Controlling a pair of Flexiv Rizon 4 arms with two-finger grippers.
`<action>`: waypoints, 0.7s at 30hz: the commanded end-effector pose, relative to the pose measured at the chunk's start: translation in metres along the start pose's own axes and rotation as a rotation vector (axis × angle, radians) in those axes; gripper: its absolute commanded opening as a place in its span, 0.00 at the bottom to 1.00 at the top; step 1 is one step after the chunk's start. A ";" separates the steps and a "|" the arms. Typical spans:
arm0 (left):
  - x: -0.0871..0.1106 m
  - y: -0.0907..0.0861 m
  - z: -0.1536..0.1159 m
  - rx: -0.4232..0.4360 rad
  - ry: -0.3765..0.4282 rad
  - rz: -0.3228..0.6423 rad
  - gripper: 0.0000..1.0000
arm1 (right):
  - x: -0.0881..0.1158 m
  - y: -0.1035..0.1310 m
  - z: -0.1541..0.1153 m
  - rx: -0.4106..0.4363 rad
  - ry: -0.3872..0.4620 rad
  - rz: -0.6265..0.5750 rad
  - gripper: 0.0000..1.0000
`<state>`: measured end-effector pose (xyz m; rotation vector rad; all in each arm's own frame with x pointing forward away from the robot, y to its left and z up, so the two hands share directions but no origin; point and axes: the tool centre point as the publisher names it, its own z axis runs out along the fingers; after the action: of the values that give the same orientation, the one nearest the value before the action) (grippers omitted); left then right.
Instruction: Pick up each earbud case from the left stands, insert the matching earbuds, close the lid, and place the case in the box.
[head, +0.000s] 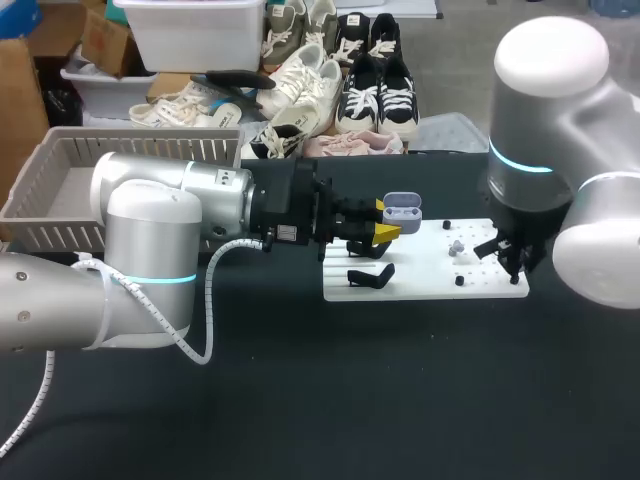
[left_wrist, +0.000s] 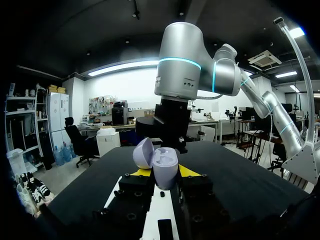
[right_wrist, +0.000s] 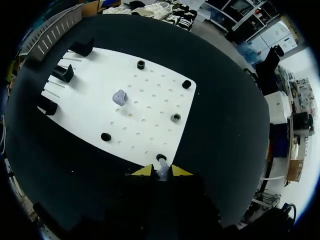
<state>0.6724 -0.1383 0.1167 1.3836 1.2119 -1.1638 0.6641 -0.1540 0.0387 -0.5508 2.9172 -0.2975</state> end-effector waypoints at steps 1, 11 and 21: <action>0.001 0.000 0.000 -0.002 -0.001 0.001 0.00 | 0.014 -0.002 -0.016 0.015 -0.040 0.009 0.00; 0.001 0.000 0.000 -0.002 -0.001 0.001 0.00 | 0.020 0.005 -0.048 -0.005 0.039 0.073 0.00; 0.001 0.000 0.000 -0.002 -0.001 0.001 0.00 | 0.023 0.011 -0.058 -0.043 0.028 0.069 0.00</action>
<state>0.6725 -0.1383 0.1168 1.3835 1.2119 -1.1638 0.6304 -0.1421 0.0895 -0.4582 2.9730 -0.2348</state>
